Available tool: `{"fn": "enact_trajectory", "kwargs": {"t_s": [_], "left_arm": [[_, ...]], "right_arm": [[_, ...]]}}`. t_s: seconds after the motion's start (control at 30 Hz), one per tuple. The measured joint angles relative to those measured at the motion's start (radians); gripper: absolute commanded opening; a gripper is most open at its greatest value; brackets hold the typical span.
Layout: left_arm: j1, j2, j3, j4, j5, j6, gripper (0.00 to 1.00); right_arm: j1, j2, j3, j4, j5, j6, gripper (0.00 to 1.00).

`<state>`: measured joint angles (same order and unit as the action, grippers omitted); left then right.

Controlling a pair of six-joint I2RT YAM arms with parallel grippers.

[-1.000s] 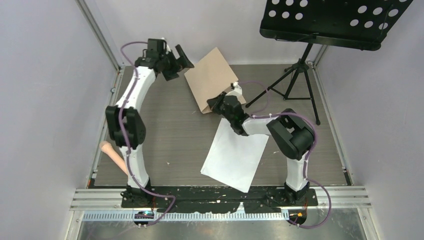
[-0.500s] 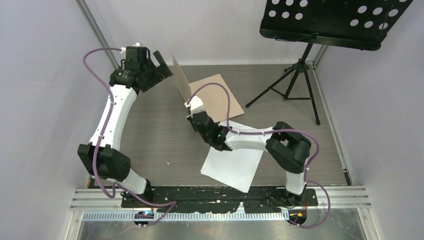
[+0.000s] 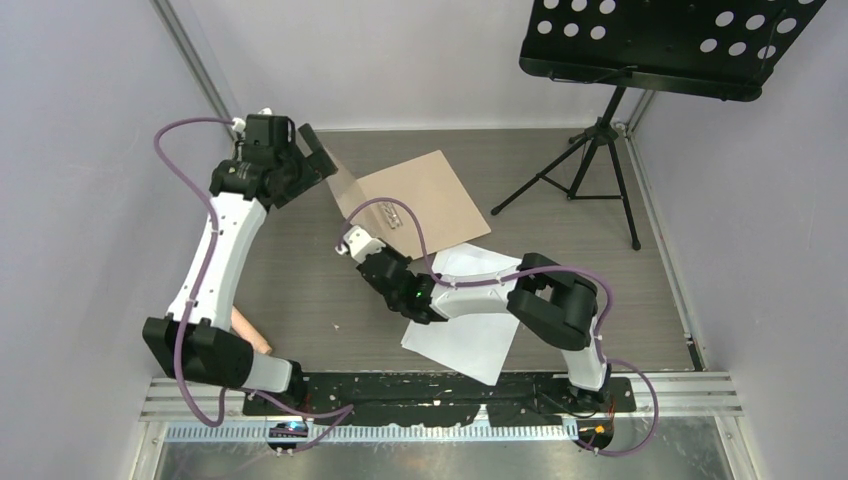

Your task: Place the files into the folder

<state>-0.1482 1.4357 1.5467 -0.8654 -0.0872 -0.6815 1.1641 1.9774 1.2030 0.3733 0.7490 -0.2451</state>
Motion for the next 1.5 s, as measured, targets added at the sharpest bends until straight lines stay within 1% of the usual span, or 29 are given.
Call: {"fn": "enact_trajectory", "kwargs": {"t_s": [0.13, 0.2, 0.33, 0.43, 0.47, 0.5, 0.53, 0.57, 0.6, 0.63, 0.67, 0.7, 0.77, 0.8, 0.83, 0.93, 0.97, 1.03, 1.13, 1.27, 1.37, 1.43, 1.5], "left_arm": [[0.000, -0.067, -0.010, 0.014, 0.000, -0.034, 0.99], [0.000, -0.075, -0.010, 0.023, 0.000, -0.045, 0.97], [0.000, -0.021, -0.013, 0.025, -0.005, -0.051, 0.91], [0.001, 0.021, -0.075, 0.055, -0.015, -0.053, 0.83], [0.003, 0.031, -0.090, 0.056, -0.015, -0.053, 0.79], [0.005, 0.045, -0.101, 0.054, -0.013, -0.052, 0.72], [0.006, 0.062, -0.103, 0.053, -0.012, -0.051, 0.66], [0.007, 0.077, -0.103, 0.056, -0.008, -0.050, 0.61], [0.007, 0.087, -0.103, 0.059, -0.006, -0.049, 0.55], [0.007, 0.093, -0.105, 0.061, -0.003, -0.047, 0.49], [0.007, 0.094, -0.108, 0.063, 0.000, -0.045, 0.45], [0.007, 0.094, -0.111, 0.064, 0.002, -0.043, 0.41], [0.007, 0.094, -0.113, 0.066, 0.007, -0.036, 0.37], [0.008, 0.095, -0.114, 0.067, 0.011, -0.031, 0.37], [0.008, 0.095, -0.115, 0.068, 0.014, -0.021, 0.38], [0.008, 0.095, -0.124, 0.069, 0.025, 0.013, 0.45], [0.011, 0.095, -0.132, 0.069, 0.032, 0.030, 0.48], [0.015, 0.095, -0.151, 0.068, 0.042, 0.056, 0.60], [0.026, 0.088, -0.192, 0.060, 0.036, 0.101, 0.66], [0.040, 0.040, -0.253, 0.045, -0.002, 0.152, 0.67], [0.051, 0.005, -0.277, 0.032, -0.034, 0.172, 0.67], [0.056, -0.013, -0.291, 0.029, -0.054, 0.177, 0.67], [0.061, -0.032, -0.313, 0.025, -0.071, 0.185, 0.65]], "right_arm": [[0.004, 0.000, 0.000, 0.002, 0.017, -0.024, 0.05], [0.004, 0.000, 0.000, 0.004, 0.023, -0.030, 0.05], [0.006, 0.000, 0.000, 0.008, 0.031, -0.034, 0.05], [0.008, 0.000, 0.000, 0.008, 0.037, -0.038, 0.07], [0.011, 0.000, 0.000, 0.008, 0.040, -0.038, 0.13], [0.013, 0.000, 0.000, 0.007, 0.043, -0.038, 0.24], [0.015, 0.000, 0.000, 0.007, 0.046, -0.038, 0.30], [0.018, 0.000, 0.000, 0.008, 0.049, -0.039, 0.46], [0.020, 0.000, 0.000, 0.007, 0.052, -0.037, 0.53], [0.023, 0.000, 0.000, 0.008, 0.053, -0.033, 0.66], [0.026, 0.000, -0.001, 0.006, 0.055, -0.034, 0.70], [0.031, 0.000, -0.001, 0.005, 0.057, -0.030, 0.75], [0.039, -0.002, -0.005, 0.000, 0.056, -0.024, 0.81], [0.043, -0.006, -0.011, -0.006, 0.053, -0.016, 0.83], [0.049, -0.014, -0.021, -0.011, 0.049, -0.008, 0.87], [0.066, -0.060, -0.071, -0.039, 0.027, 0.027, 0.91], [0.074, -0.092, -0.102, -0.056, 0.011, 0.047, 0.92], [0.090, -0.157, -0.154, -0.082, -0.016, 0.080, 0.93], [0.112, -0.284, -0.227, -0.127, -0.066, 0.141, 0.95], [0.121, -0.445, -0.267, -0.177, -0.145, 0.220, 0.97], [0.101, -0.519, -0.261, -0.193, -0.207, 0.266, 0.98], [0.076, -0.531, -0.244, -0.216, -0.243, 0.290, 0.97], [0.023, -0.502, -0.182, -0.262, -0.295, 0.333, 0.94]]}}
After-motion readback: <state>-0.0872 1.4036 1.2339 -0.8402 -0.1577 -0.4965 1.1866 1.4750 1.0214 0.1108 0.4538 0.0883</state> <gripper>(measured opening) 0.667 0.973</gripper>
